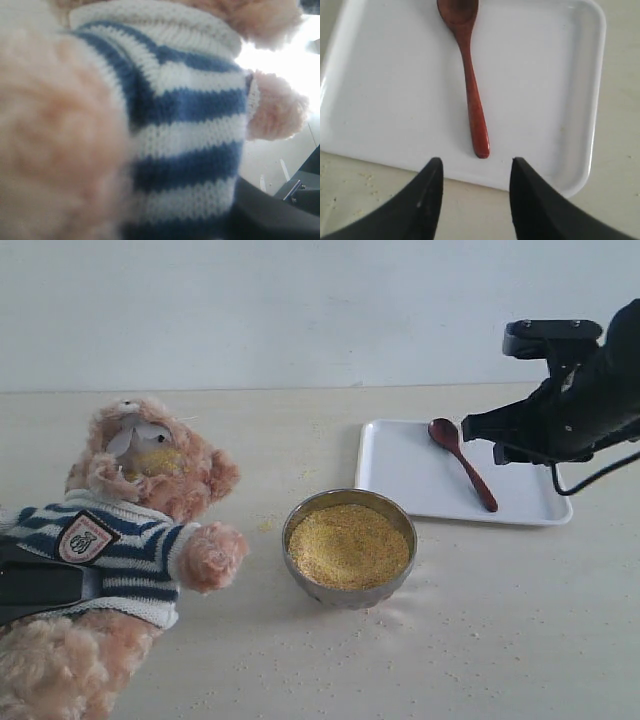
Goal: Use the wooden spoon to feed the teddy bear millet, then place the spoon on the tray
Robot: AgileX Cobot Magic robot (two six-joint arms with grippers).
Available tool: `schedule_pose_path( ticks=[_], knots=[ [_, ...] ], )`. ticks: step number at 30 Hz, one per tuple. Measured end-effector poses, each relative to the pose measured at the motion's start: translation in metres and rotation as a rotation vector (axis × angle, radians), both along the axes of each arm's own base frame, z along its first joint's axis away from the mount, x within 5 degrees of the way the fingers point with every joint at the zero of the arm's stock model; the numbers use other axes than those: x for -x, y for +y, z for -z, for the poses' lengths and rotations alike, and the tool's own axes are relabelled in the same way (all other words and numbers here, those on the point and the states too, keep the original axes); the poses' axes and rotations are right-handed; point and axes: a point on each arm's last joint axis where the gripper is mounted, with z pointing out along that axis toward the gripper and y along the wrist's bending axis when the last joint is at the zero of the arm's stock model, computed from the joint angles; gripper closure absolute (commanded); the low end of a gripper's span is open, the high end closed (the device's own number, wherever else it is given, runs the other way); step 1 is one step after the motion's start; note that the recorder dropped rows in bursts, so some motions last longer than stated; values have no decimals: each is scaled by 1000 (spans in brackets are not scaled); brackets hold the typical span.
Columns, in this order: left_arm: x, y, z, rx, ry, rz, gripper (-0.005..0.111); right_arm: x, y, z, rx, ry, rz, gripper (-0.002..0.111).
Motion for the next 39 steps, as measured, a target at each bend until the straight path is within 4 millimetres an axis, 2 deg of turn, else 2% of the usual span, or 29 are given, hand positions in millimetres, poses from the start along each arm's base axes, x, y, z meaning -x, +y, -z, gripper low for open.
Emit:
schedule_pose_path(
  ticks=[2, 4, 6, 7, 11, 14, 22, 25, 31, 39],
  knots=[
    [0, 0, 0, 0, 0, 0, 102, 17, -4, -4, -25, -41, 19, 69],
    [0, 0, 0, 0, 0, 0, 102, 36, -9, -11, -57, -108, 35, 84],
    [0, 0, 0, 0, 0, 0, 102, 56, -14, -21, -85, -192, 38, 104],
    [0, 0, 0, 0, 0, 0, 102, 67, -17, -25, -100, -229, 42, 108],
    [0, 0, 0, 0, 0, 0, 102, 111, -28, -39, -159, -342, 65, 108],
    [0, 0, 0, 0, 0, 0, 102, 144, -36, -42, -182, -395, 69, 108],
    [0, 0, 0, 0, 0, 0, 102, 216, -54, -54, -220, -490, 76, 108],
    [0, 0, 0, 0, 0, 0, 102, 232, -58, -61, -229, -522, 75, 108],
    [0, 0, 0, 0, 0, 0, 102, 250, -63, -71, -256, -614, 71, 108],
    [0, 0, 0, 0, 0, 0, 102, 251, -57, -71, -257, -609, 0, 108]
  ],
)
